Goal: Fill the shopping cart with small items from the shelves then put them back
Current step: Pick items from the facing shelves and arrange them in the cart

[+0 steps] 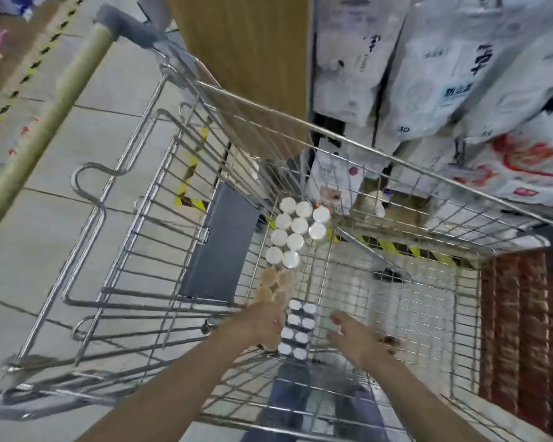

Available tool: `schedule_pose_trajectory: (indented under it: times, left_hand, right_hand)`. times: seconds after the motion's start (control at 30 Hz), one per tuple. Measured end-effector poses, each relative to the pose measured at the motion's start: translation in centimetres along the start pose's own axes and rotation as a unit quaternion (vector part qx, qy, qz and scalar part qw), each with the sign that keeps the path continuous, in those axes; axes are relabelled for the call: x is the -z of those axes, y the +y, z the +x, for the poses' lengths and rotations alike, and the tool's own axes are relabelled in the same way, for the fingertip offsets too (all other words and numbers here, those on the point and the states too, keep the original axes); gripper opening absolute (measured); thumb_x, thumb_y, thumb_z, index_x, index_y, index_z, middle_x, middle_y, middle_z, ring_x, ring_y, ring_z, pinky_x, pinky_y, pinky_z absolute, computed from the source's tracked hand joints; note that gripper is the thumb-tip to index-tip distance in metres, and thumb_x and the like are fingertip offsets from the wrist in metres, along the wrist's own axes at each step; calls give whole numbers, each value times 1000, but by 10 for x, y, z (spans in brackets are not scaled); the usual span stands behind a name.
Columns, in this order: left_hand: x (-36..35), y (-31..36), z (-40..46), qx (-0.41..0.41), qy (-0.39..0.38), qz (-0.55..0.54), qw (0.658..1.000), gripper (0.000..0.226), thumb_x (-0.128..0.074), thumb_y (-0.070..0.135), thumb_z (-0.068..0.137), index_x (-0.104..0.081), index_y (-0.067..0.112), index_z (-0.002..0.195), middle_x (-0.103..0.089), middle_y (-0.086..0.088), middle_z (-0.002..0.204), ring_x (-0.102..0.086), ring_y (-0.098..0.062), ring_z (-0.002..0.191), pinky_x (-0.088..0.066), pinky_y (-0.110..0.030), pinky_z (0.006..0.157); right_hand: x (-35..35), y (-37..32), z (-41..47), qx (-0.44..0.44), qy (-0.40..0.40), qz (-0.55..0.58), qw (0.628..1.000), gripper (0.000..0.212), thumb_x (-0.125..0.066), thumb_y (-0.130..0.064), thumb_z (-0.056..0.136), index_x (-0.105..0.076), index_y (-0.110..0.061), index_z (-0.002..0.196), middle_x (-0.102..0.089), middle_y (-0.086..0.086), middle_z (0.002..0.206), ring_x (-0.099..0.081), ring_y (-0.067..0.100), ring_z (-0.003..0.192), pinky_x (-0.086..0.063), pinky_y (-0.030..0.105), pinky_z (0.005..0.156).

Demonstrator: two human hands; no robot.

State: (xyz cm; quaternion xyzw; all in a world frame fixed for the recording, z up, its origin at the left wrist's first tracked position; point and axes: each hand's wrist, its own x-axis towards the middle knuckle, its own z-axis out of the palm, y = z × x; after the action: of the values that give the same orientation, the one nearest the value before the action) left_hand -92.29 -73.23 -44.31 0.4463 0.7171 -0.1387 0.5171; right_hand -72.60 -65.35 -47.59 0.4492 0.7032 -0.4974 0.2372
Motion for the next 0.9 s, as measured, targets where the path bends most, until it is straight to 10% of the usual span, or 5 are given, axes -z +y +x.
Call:
schedule_pose_trajectory:
  times: [0.4, 0.53, 0.73, 0.9]
  left_hand:
    - [-43, -21, 84, -37, 8, 115, 993, 23, -41, 15, 94, -57, 9, 109, -63, -13, 108, -61, -31, 100, -45, -34, 74]
    - [-45, -16, 92, -40, 52, 98, 993, 28, -39, 17, 96, -46, 10, 122, -62, -13, 110, -60, -32, 101, -47, -35, 78]
    - [-47, -15, 95, -63, 86, 91, 990, 24, -47, 20, 93, -48, 13, 116, -59, -7, 109, -59, -24, 99, -54, -44, 80]
    - [-51, 0, 106, -105, 66, 145, 982, 27, -52, 35, 93, -52, 16, 113, -59, -5, 107, -56, -24, 103, -49, -41, 86]
  right_hand:
    - [-44, 6, 103, 33, -1, -79, 996, 50, -41, -27, 101, -27, -14, 148, -28, 8, 154, -44, 29, 130, -39, 30, 104]
    - [-45, 13, 105, 44, 29, -75, 996, 39, -39, -16, 102, -42, -11, 141, -50, 12, 138, -52, 27, 120, -39, -1, 65]
    - [-31, 42, 89, 17, 99, 43, 994, 33, -37, -19, 102, -44, -16, 135, -60, 8, 110, -51, 11, 68, -37, 21, 54]
    - [-18, 63, 66, -17, 106, 93, 990, 30, -39, -22, 102, -46, -20, 131, -64, 4, 104, -55, 8, 64, -33, 17, 48]
